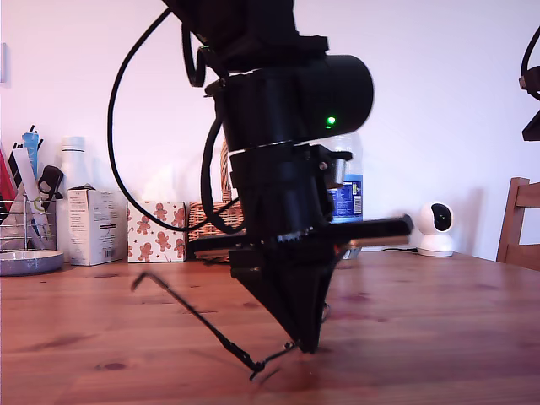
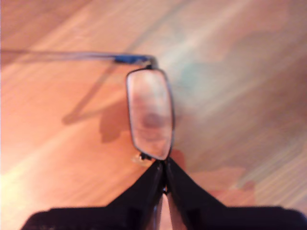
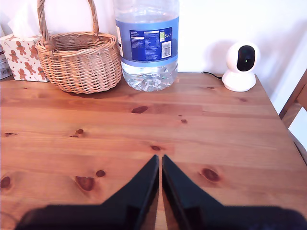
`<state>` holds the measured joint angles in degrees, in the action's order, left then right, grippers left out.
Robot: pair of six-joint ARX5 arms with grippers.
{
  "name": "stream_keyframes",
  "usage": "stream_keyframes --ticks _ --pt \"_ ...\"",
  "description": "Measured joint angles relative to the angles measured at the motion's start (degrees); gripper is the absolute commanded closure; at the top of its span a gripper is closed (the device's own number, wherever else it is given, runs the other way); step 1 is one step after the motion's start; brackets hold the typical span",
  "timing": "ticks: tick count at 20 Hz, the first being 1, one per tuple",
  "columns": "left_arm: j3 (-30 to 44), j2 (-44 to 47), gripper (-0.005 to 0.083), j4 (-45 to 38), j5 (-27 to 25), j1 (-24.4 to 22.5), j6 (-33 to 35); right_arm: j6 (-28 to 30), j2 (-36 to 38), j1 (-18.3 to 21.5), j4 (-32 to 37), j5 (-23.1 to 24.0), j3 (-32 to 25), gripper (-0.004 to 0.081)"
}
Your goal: Pick up the glasses and open them, then place them back on the table
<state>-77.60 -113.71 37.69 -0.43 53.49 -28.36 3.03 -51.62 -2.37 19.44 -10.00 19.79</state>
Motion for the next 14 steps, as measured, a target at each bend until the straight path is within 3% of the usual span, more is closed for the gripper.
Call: stream_keyframes --ticks 11,14 --pt "0.0 0.0 0.0781 -0.9 6.1 -0.8 0.0 -0.3 0.0 0.0 0.2 -1.5 0.0 0.078" --pt "0.0 0.0 0.0641 -0.9 6.2 -0.8 0.0 -1.2 0.0 0.0 0.2 -1.6 0.0 0.078"
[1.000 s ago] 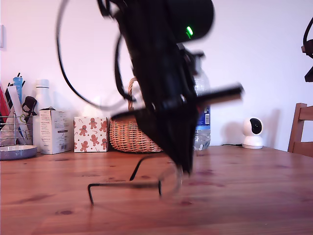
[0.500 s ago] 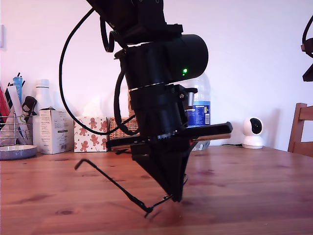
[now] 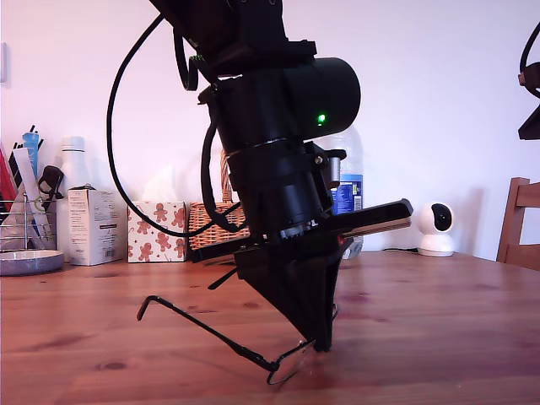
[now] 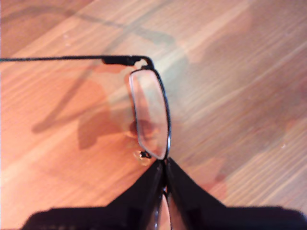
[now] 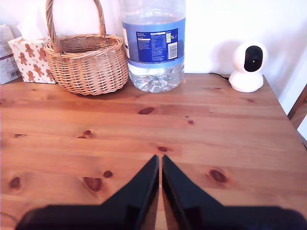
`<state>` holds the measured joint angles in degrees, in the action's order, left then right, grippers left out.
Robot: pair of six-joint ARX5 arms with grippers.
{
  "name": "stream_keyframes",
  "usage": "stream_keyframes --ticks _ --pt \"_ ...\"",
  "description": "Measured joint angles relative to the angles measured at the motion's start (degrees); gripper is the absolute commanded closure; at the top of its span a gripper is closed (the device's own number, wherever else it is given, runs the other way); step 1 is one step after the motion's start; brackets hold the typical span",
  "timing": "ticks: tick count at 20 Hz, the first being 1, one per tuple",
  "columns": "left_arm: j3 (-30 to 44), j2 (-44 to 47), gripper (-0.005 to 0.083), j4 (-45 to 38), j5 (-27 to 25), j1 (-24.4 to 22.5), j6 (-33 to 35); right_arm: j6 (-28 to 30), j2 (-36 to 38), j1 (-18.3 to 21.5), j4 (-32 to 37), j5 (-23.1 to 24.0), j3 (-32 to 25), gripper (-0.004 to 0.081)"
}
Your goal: Pick up the glasses and open them, then place them back on the table
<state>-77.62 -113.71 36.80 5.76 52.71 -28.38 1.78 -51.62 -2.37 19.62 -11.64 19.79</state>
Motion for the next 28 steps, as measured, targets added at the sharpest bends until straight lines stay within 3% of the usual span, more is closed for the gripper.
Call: stream_keyframes --ticks 2,3,13,20,21,26,28 --pt "-0.1 0.0 0.0536 0.0 0.0 0.0 0.0 -0.1 0.0 0.0 0.0 0.0 0.0 0.0781" --pt "-0.2 0.0 0.053 0.0 0.0 0.0 0.0 -0.2 0.0 0.0 0.0 -0.1 0.0 0.0781" --pt "-1.3 0.6 0.0518 0.3 -0.2 0.0 0.1 -0.3 0.0 -0.4 0.0 -1.3 0.0 0.0781" --pt "-1.8 4.4 0.0524 5.0 -7.3 0.0 2.8 -0.7 0.0 -0.4 0.0 -1.6 0.0 0.078" --pt "-1.8 4.4 0.0538 5.6 -8.6 0.0 3.2 -1.5 0.0 -0.4 -0.1 -1.6 0.0 0.078" --pt "-1.8 9.2 0.0789 5.4 -11.8 0.0 6.7 -3.1 0.0 -0.4 -0.8 -1.6 0.0 0.0781" --pt "-1.8 13.6 0.0797 5.0 -13.3 0.0 9.2 -3.2 0.0 -0.4 -0.9 -1.6 0.0 0.078"
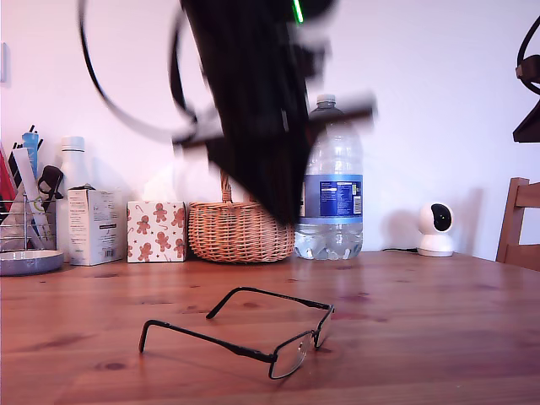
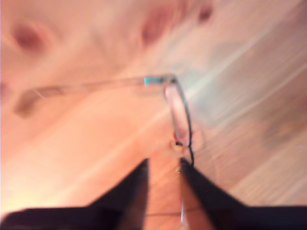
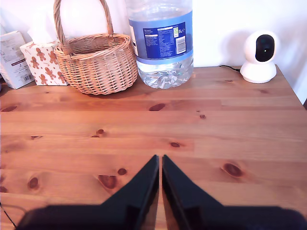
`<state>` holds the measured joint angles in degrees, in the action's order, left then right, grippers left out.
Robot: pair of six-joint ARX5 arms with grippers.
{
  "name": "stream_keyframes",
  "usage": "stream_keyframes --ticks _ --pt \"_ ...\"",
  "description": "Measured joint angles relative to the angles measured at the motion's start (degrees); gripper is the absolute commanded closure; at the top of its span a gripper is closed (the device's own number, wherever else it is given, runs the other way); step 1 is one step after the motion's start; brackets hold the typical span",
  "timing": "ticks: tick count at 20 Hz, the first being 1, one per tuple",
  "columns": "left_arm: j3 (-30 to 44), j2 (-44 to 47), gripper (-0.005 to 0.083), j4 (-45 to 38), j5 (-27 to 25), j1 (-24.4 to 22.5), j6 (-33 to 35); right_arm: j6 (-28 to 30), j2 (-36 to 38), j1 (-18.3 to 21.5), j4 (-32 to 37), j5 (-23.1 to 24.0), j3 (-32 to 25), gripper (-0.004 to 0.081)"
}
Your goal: Pick up the glasses and open them, then place them back on the table
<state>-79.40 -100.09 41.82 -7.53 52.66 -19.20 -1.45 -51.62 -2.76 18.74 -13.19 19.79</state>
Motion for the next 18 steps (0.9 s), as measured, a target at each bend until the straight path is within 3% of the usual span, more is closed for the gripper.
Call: stream_keyframes --ticks 5,10,14,18 --pt "-0.1 5.1 0.0797 -3.7 -5.6 0.2 5.6 -0.2 0.0 0.0 -5.5 0.0 0.0 0.0781" --pt "1.2 6.4 0.0797 -11.8 -6.0 0.5 10.4 1.3 0.0 2.4 -5.3 0.0 0.0 0.0781" --pt "11.6 12.3 0.0797 -23.5 -5.4 -1.5 13.0 1.5 0.0 5.5 -5.0 -1.3 0.0 0.0781" --pt "24.7 20.5 0.0797 -33.1 -1.4 -9.2 13.9 1.7 0.0 7.7 -4.2 -1.5 0.0 0.078"
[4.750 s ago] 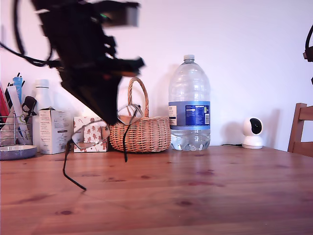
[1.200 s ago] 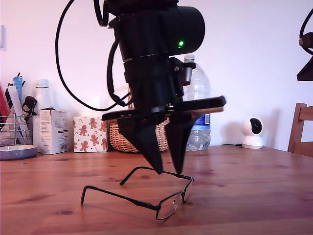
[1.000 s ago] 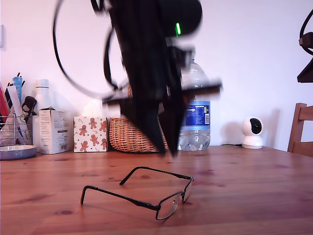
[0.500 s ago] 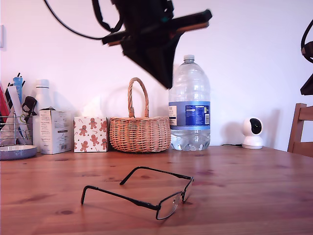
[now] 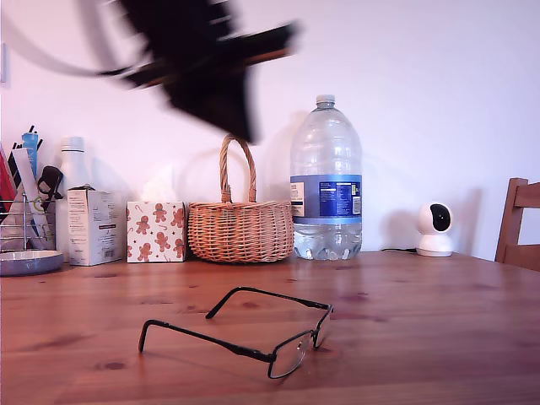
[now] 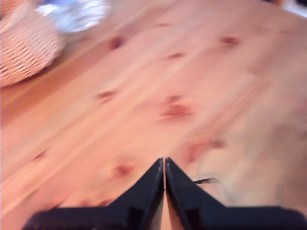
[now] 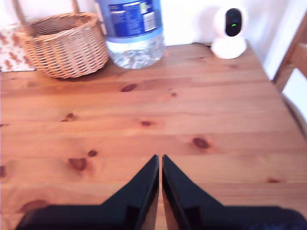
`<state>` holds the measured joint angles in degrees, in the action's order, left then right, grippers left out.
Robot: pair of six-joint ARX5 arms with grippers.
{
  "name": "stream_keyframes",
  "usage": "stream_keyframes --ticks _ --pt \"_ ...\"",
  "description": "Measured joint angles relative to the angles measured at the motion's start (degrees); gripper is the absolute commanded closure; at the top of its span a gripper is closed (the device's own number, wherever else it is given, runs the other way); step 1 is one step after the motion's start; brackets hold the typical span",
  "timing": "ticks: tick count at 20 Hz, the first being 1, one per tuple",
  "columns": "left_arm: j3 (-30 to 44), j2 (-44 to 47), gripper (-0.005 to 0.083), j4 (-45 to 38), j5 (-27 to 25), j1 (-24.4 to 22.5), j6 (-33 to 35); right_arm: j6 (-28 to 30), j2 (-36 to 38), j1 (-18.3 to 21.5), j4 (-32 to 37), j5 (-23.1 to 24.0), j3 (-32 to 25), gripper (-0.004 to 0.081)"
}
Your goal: Pick up the glasses and open them, then place them back on the table
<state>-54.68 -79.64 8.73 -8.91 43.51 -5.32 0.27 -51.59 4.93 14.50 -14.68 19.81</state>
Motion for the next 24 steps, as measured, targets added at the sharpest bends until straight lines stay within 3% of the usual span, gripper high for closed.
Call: stream_keyframes --ticks 6,12,16,20,24 --pt "14.4 15.9 0.0797 -9.5 3.2 -12.7 1.8 1.2 0.0 0.3 1.3 0.0 0.0 0.078" --pt "26.9 29.5 0.0797 -15.2 13.0 -28.6 2.9 4.2 0.3 0.3 1.6 -1.0 0.0 0.0781" --pt "30.6 36.9 0.0797 -16.2 18.4 -36.3 4.0 5.4 5.2 0.3 0.6 -2.9 0.0 0.078" --pt "33.4 41.9 0.0797 -16.9 20.3 -38.5 4.0 5.8 11.5 0.3 0.1 -3.0 -0.4 0.078" --pt "37.6 45.9 0.0797 -16.9 20.4 -38.5 4.0 4.4 17.9 0.2 -0.8 -2.9 -5.4 0.078"
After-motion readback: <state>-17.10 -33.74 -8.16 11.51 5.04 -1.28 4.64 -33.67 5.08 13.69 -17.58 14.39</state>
